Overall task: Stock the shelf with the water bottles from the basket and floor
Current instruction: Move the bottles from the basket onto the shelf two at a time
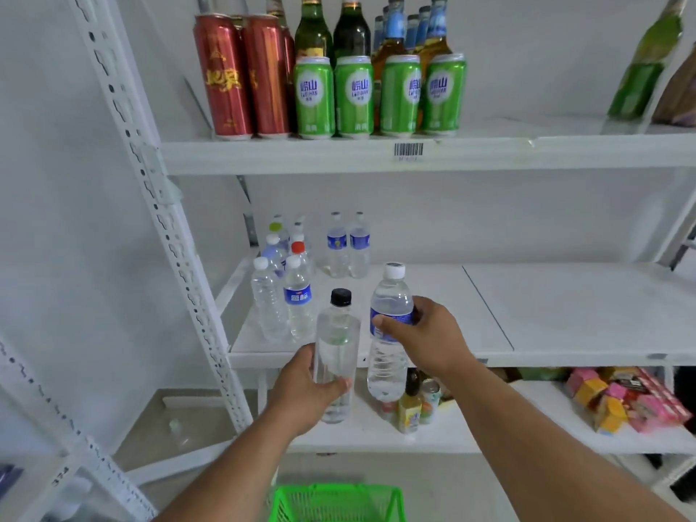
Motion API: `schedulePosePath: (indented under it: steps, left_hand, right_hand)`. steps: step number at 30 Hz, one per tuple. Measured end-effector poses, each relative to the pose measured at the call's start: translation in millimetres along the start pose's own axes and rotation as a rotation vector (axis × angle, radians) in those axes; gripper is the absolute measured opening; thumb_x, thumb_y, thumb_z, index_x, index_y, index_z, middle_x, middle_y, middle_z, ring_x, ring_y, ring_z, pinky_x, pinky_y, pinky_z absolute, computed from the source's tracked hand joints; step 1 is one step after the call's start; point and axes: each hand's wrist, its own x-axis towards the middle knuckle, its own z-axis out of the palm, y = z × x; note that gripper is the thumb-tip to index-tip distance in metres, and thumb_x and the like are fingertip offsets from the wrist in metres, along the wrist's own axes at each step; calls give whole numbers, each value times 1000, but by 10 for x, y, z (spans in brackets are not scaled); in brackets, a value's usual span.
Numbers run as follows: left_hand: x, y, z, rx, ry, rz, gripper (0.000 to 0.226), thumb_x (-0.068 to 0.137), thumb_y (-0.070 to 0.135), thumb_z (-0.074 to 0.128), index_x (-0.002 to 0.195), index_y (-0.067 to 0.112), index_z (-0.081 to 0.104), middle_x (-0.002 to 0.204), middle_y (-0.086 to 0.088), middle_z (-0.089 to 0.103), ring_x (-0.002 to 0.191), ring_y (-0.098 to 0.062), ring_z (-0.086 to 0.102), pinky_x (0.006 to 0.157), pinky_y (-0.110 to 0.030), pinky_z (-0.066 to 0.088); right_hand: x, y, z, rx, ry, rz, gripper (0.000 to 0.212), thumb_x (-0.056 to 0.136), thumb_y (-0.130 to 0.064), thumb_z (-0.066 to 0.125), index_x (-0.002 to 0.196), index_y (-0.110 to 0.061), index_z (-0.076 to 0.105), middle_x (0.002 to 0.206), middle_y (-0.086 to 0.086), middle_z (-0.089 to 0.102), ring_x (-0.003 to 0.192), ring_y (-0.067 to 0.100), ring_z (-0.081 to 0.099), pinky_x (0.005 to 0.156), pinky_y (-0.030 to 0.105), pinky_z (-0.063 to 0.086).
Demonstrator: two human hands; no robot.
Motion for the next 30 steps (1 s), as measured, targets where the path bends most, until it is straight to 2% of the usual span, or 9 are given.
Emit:
schedulePosePath:
  steps: [6,9,12,14,17,21,24,27,30]
  left_hand:
    - [259,162,402,-31,114,-49,58,51,42,82,104,41,58,102,15,73,96,-4,69,89,-39,56]
    - [383,228,494,-28,145,-78,64,51,41,82,110,37,57,104,14,72,97,-6,68,88,-34,55]
    - [540,269,520,-7,166,-92,59,54,38,84,107,40,57,99,20,71,90,3,66,68,-12,50]
    - [668,298,508,-3,175,-100,58,60,35,85,110,41,56,100,18,69,90,5,65,62,-11,48]
    - [910,286,465,1,177,-101,57,66,30,85,115,37,56,106,14,67,96,-4,65,71,-23,53]
    - [1252,220,412,-1,149,-84,57,69,29,85,115,40,53,104,19,65,96,5,60,69,-14,45]
    - [1458,173,395,-9,124,-74,58,70,29,85,116,41,51,102,23,63,93,10,57,68,-10,42]
    - [1629,131,394,-13,123,-64,58,69,28,85,117,38,53,104,22,64,96,7,59,73,-14,43]
    - [1813,99,391,-9,110,-68,59,69,33,85,117,41,52,103,25,62,94,8,57,79,-19,44]
  right_hand:
    - [513,124,-287,-12,-85,-33,27,72,-50,77,95,-37,69,84,-21,72,75,-4,66,64,18,45]
    - [713,182,-333,-1,-107,-32,26,72,-49,77,93,-37,69,83,-22,71,74,-5,65,63,17,45]
    - [925,243,-319,12,-125,-20,29,72,-48,78,96,-34,69,85,-16,72,73,-1,66,64,18,44]
    - [1071,265,-283,16,-131,-15,31,72,-47,79,98,-33,69,86,-15,72,74,1,66,64,17,43]
    - [1279,279,-198,-1,-127,-7,31,72,-46,79,98,-34,69,86,-16,72,76,0,66,64,17,43]
    - [1521,301,-58,-15,-116,17,33,71,-41,80,101,-33,69,89,-15,73,80,5,68,67,20,47]
    - [1663,318,43,-36,-97,33,27,71,-38,79,96,-35,69,84,-17,72,75,2,67,65,18,45]
    - [1787,335,117,-42,-84,60,23,70,-37,79,90,-38,68,80,-23,70,71,-4,65,60,14,44]
    - [1934,358,156,-11,-62,88,25,68,-34,82,81,-51,67,77,-26,69,70,-7,65,53,6,42]
